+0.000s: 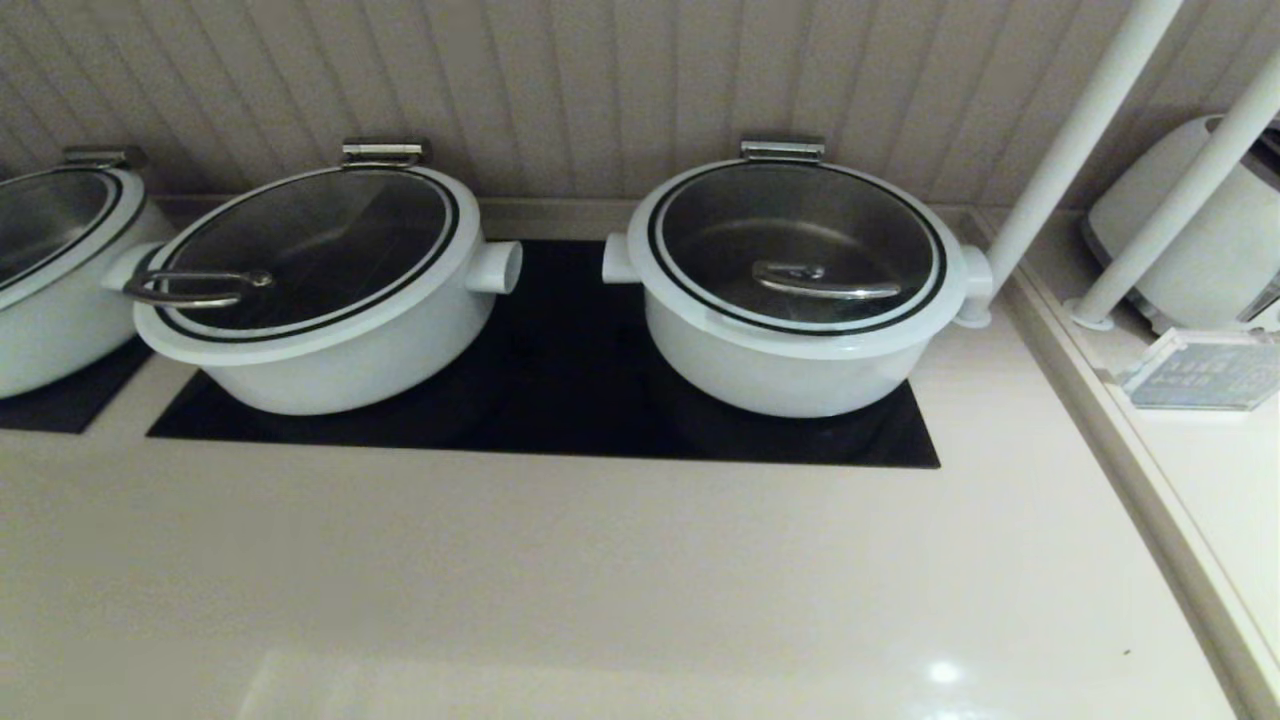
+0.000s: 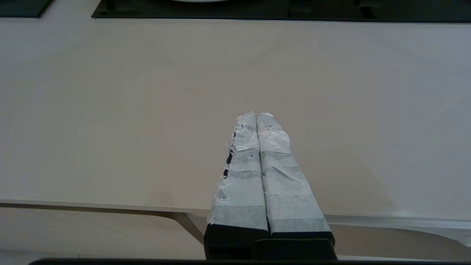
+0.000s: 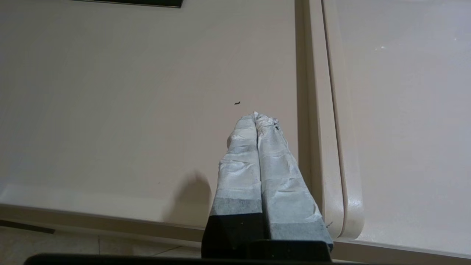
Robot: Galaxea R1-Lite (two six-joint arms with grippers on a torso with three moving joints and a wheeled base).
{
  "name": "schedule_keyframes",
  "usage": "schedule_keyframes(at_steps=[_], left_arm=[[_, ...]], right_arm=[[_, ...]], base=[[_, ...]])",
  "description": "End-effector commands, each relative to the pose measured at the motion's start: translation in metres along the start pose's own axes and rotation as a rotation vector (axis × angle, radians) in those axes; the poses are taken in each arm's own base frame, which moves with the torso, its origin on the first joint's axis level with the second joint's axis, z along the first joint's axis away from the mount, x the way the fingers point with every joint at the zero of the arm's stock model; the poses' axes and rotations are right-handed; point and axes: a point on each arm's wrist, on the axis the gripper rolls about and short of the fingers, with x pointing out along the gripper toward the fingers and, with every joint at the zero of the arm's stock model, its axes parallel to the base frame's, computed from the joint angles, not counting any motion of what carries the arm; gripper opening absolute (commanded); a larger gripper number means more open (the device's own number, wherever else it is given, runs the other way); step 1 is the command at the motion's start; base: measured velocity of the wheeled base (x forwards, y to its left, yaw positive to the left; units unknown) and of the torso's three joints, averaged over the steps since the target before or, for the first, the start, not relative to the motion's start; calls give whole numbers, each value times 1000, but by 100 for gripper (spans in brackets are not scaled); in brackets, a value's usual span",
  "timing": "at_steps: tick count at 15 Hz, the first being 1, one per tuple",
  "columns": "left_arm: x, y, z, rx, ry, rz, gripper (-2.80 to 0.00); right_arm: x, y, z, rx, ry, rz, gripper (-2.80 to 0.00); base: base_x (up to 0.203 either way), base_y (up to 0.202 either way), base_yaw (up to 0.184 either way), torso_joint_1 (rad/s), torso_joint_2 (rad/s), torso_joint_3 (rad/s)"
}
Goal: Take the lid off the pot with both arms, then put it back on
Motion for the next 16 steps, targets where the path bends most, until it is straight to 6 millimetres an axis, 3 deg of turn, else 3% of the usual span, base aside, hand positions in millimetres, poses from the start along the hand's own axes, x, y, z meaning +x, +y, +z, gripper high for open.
schedule_keyframes(at_steps=[1,16], left_arm=[[0,0,0,0,1,0,-280],[0,0,0,0,0,0,-280]], right_arm=[[0,0,0,0,2,1,-280],[0,0,0,26,3,-18,-280]], base=[[0,0,0,0,0,0],[0,0,0,0,0,0]])
